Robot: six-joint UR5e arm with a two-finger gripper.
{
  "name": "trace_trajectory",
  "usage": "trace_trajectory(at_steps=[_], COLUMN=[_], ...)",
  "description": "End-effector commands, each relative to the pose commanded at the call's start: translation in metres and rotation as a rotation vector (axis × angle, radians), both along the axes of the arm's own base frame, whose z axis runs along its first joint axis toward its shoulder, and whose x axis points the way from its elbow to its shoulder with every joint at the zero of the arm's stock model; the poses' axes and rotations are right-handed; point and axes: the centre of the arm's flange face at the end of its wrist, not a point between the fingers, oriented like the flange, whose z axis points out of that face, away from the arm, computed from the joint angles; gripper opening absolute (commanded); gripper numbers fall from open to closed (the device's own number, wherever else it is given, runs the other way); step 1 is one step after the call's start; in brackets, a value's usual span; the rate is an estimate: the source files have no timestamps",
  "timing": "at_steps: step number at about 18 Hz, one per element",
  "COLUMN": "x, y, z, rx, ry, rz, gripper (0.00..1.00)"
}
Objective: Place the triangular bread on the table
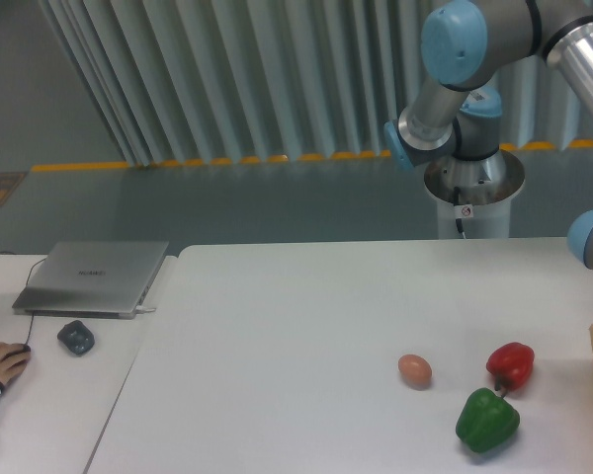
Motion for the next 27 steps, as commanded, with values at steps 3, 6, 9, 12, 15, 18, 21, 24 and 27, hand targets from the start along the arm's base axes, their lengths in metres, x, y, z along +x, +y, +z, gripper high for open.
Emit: trace_trajectory(at_steps=[3, 6, 9, 12, 15, 18, 21, 24, 27], x=[0.0, 0.002, 0.004, 0.0, 0.0, 0.0, 0.007, 0.024, 0.036], y=[-0.002, -0.005, -0.006, -0.015, -0.023, -0.032, -0.039, -0.041, -0.04], z=[0.009, 0.014, 0.02, 0.028, 0.041, 0.051, 0.065, 0.083, 0.089], rx=[0.008, 0.004, -0.002, 0.003, 0.022, 0.024, 0.068, 0.083, 0.111], ry=[0.002, -0.014, -0.025, -0.048, -0.075, -0.111, -0.178, -0.233, -0.283], rz=[-0.006, -0.007, -0.007, 0.003, 0.011, 0.005, -0.002, -0.009, -0.012], gripper=[0.49, 0.42, 0.34, 0.34, 0.33, 0.33, 0.33, 0.33, 0.33])
